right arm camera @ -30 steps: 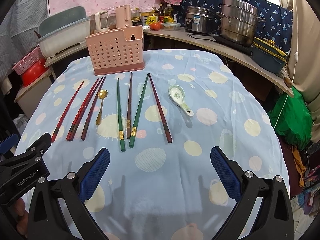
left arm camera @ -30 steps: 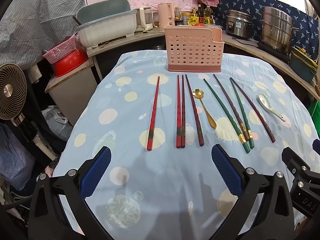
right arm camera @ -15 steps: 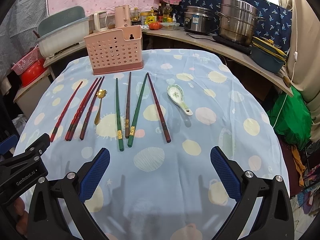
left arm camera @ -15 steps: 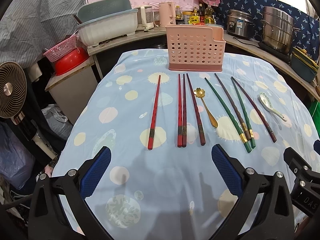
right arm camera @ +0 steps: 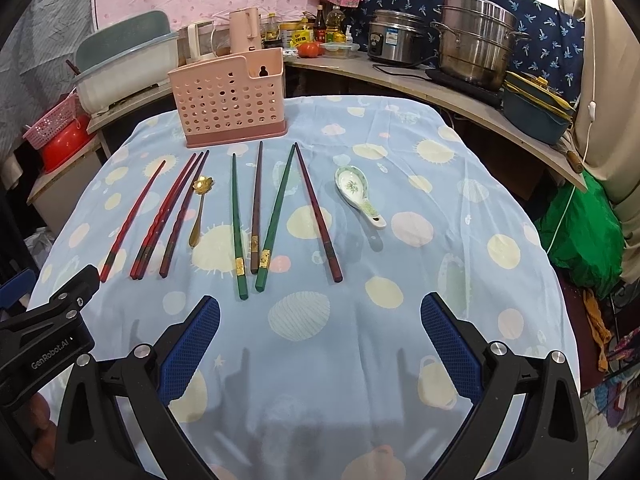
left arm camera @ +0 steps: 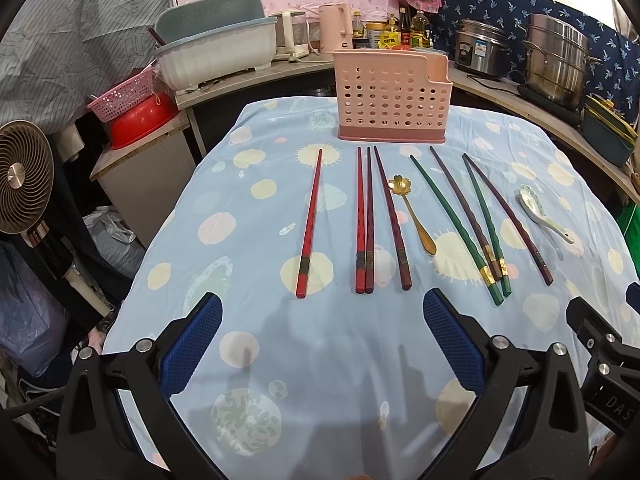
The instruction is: Organize utensils
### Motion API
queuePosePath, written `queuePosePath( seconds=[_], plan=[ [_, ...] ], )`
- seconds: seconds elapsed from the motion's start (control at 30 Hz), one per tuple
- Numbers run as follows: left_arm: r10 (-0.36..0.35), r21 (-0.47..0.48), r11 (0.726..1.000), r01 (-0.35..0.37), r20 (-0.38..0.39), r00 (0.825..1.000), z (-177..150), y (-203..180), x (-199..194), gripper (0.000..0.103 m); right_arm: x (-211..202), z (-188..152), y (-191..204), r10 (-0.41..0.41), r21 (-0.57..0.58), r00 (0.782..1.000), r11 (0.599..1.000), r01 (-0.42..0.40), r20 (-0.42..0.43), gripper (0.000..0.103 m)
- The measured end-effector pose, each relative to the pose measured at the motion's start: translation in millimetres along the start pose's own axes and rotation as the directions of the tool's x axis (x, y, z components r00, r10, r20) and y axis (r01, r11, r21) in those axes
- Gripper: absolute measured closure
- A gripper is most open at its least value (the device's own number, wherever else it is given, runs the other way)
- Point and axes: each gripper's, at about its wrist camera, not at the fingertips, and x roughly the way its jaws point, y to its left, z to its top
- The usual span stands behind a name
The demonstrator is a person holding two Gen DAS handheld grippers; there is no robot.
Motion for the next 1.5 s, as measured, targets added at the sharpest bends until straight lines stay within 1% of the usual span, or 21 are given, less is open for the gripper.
queuePosePath(
  seconds=[0.2, 0.4, 0.57, 1.0, 1.33, 1.5],
  plan=[
    [-0.006, -0.012, 1.0, 0.006, 0.008, 1.0, 1.2, 3.2, -2.2, 0.007, -1.4, 1.6, -0.5, 0.0, 0.003, 1.0, 1.0, 0.0, 0.002, 0.007],
    [-0.011, -0.01, 1.0, 0.011, 0.015, 1.0, 3.4, 3.0, -4.9, 0.007, -4.8, 4.9, -1.5, 0.014, 0.007, 1.0, 1.0, -0.014, 0.01, 0.007],
    [-0.021, -0.003, 1.0, 0.021, 0.029, 0.999, 5.4, 1.1, -8.8, 0.007, -7.2, 8.8, -1.6, 0.006, 0.004, 1.0, 1.0, -0.006, 0.013, 0.007],
    [-0.026, -0.002, 1.0, 0.026, 0.031, 0.999, 9.9, -0.6, -9.5, 0.007, -6.9, 14.0, -1.2, 0.009, 0.005, 1.0, 1.0, -0.01, 0.014, 0.007],
    [-0.025, -0.01, 1.0, 0.025, 0.033, 0.999, 15.3, 4.2, -4.7, 0.007, 1.5, 19.8, -1.7, 0.011, 0.006, 1.0, 1.0, -0.011, -0.005, 0.007],
    [-0.021, -0.019, 1.0, 0.023, 0.06, 0.998, 18.6, 7.6, -3.3, 0.007, 7.3, 22.4, -3.1, 0.003, 0.004, 1.0, 1.0, -0.003, -0.007, 0.007]
  ],
)
